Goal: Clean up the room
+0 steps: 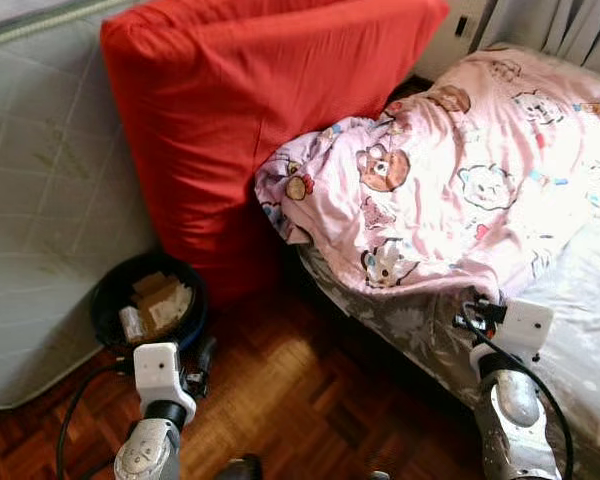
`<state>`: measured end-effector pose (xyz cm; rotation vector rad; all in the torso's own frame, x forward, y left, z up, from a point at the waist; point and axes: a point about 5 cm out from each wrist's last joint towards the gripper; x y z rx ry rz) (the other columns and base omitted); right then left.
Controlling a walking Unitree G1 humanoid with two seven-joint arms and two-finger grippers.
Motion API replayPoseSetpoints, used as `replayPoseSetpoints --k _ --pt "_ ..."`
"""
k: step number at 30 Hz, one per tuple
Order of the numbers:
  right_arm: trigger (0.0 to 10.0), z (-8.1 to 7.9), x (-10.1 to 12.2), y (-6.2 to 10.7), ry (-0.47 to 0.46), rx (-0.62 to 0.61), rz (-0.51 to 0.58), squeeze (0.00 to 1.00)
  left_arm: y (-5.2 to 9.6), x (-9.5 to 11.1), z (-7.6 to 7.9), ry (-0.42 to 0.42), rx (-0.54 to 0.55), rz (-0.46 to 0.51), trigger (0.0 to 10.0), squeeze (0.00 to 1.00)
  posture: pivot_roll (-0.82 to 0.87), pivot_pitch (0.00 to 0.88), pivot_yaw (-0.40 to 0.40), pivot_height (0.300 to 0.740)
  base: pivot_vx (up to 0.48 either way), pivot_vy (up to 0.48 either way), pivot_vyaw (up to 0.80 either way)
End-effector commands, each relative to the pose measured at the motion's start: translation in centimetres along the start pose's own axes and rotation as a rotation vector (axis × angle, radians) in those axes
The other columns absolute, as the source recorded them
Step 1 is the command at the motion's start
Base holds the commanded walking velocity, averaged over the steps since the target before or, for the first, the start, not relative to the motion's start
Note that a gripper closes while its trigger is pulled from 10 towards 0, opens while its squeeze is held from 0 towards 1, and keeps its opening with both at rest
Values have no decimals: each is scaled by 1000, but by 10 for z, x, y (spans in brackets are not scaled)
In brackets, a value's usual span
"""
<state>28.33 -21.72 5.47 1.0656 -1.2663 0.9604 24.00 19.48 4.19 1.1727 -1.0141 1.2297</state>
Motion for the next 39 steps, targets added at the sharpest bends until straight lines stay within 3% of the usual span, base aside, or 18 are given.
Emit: replayPoseSetpoints --k 1,9,20,21,22,23,39 --pt "10000 8 -16 4 38 -38 -85 0 3 -7 0 -11 2 -33 10000 0 18 216 -25 740 0 0 0" --pt "10000 25 -43 11 26 -104 -249 0 3 -8 -1 -11 1 -39 10000 0 15 215 -24 740 0 0 0" --pt "10000 27 -76 26 28 -56 -435 0 2 -8 -1 -11 -2 -41 10000 0 20 212 -22 740 0 0 0" --pt "10000 27 -77 26 24 -48 -442 361 2 -8 -1 -12 -1 -41 10000 0 20 212 -22 740 0 0 0" --pt "10000 27 -78 27 22 -43 -445 361 2 -8 -1 -13 -1 -42 10000 0 20 212 -22 740 0 0 0" --pt "10000 27 -79 27 25 -39 -449 1000 2 -8 -1 -12 -1 -43 10000 0 19 213 -21 740 0 0 0" --pt "10000 34 -85 32 0 -39 -465 996 2 -13 -1 -11 -5 -61 10000 0 17 205 -24 740 0 0 0"
Point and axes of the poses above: a point about 5 cm out from each wrist's last joint towards the gripper, its own y axis pointing back from the gripper into the wrist, its own x axis along the axis of the wrist's last joint, z = x × y, and after that the axes turned 4 degrees about y, right-handed
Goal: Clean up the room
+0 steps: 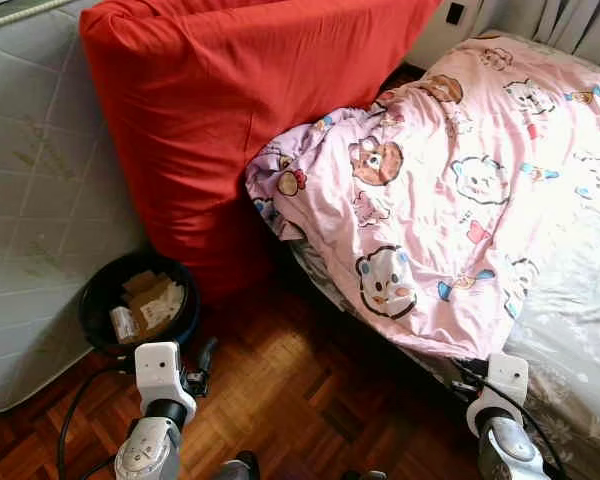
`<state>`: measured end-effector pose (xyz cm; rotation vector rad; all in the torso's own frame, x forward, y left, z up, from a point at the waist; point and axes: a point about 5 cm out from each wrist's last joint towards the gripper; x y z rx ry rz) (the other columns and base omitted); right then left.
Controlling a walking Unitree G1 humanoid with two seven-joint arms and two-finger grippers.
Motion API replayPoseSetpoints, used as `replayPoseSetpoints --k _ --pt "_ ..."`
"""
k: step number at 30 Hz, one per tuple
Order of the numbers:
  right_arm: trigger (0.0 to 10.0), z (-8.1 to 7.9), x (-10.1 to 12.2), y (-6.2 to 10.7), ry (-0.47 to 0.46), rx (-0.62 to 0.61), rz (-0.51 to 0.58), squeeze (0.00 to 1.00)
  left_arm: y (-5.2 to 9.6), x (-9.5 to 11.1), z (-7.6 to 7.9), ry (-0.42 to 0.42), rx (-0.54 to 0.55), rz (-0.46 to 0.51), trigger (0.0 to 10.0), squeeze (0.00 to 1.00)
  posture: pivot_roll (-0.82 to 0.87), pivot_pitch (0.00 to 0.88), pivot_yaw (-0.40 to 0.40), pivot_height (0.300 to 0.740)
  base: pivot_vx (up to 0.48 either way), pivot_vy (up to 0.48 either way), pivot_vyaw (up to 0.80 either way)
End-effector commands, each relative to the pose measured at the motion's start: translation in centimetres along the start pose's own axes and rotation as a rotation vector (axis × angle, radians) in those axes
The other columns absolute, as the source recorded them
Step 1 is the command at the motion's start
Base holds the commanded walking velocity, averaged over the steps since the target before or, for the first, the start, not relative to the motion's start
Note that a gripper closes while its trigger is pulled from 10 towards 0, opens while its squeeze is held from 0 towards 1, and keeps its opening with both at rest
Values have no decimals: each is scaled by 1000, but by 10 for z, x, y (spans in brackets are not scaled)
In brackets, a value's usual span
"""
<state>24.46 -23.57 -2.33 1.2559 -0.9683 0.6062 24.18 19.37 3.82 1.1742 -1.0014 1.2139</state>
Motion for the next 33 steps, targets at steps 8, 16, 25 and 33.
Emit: replayPoseSetpoints --k 8,16,25,33 --pt "10000 5 -9 2 -17 -2 -16 1000 4 -13 -2 -13 1 -61 10000 0 18 199 -23 740 0 0 0" --pt "10000 0 -47 15 -26 82 -169 0 14 -57 -20 8 66 -280 10000 0 18 174 -23 740 0 0 0" --pt "10000 -6 -82 31 -5 132 -331 0 29 -94 -41 -12 139 -535 10000 0 12 176 -15 740 0 0 0" --pt "10000 -11 -84 32 -5 112 -334 0 37 -107 -42 -78 126 -662 10000 0 -3 188 -5 740 0 0 0"
Point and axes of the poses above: a point about 5 cm out from each wrist's last joint towards the gripper, its own y axis pointing back from the gripper into the wrist, its own x axis along the axis of the wrist's last joint, z = x × y, and after that the axes turned 4 degrees about y, right-handed
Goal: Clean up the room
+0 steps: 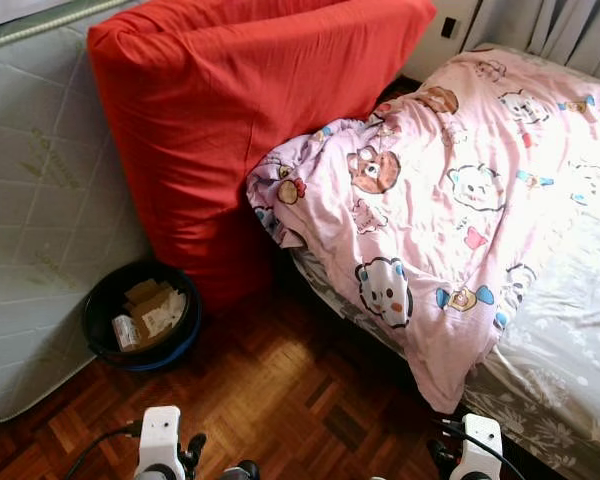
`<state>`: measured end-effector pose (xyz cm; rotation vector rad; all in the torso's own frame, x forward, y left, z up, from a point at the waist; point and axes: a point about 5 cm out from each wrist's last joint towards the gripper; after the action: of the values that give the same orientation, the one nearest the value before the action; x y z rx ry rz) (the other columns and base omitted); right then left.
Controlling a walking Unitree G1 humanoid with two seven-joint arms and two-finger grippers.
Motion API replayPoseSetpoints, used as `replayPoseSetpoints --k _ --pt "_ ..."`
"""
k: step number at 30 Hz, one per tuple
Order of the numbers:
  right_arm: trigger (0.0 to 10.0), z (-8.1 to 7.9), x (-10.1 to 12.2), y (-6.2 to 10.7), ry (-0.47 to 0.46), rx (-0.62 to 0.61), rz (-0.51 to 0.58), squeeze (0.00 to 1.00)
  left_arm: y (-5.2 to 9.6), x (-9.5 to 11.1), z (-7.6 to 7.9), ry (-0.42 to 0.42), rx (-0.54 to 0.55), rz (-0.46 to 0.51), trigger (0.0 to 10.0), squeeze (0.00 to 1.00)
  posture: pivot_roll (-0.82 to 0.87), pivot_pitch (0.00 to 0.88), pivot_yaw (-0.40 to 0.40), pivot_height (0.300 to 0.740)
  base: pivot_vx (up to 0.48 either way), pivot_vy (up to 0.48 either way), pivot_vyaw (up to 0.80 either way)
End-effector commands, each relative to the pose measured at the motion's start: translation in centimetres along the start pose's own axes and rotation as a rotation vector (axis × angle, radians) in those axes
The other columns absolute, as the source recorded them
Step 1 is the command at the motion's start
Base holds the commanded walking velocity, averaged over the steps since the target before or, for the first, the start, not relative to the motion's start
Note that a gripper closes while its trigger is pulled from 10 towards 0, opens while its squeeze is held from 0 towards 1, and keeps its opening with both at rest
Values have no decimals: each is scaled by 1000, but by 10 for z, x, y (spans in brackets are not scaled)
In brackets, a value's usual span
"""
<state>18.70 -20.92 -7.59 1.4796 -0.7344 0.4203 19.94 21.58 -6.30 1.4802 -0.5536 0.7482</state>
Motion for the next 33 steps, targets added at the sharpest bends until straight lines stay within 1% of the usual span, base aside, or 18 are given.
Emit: replayPoseSetpoints --k 1,6,11,22,25,33 --pt "10000 -1 -10 2 -3 -21 -30 0 3 -13 -2 -6 13 -67 10000 0 -5 193 -5 740 0 0 0" --pt "10000 -5 -12 2 -12 -17 -41 0 3 -20 1 5 22 -92 10000 0 -13 196 -4 740 0 0 0" --pt "10000 -4 -14 2 -16 -30 -48 0 5 -28 6 -20 2 -123 10000 0 -14 171 -8 740 0 0 0" --pt "10000 -6 -16 2 -9 -17 -62 0 5 -29 4 -21 14 -133 10000 0 -14 136 -13 740 0 0 0" --pt "10000 -9 -16 2 -10 -11 -63 0 5 -29 4 -27 12 -135 10000 0 -14 132 -14 740 0 0 0" --pt "10000 -8 -18 3 -23 -17 -69 0 5 -30 6 -39 2 -140 10000 0 -19 111 -16 740 0 0 0"
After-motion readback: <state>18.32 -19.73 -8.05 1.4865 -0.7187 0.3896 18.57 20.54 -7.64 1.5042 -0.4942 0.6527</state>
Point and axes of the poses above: a point about 5 cm out from each wrist's last joint towards the gripper, its own y axis pointing back from the gripper into the wrist, its own x axis along the axis of the wrist's last joint, z = x × y, and after that the axes turned 4 degrees about y, right-handed
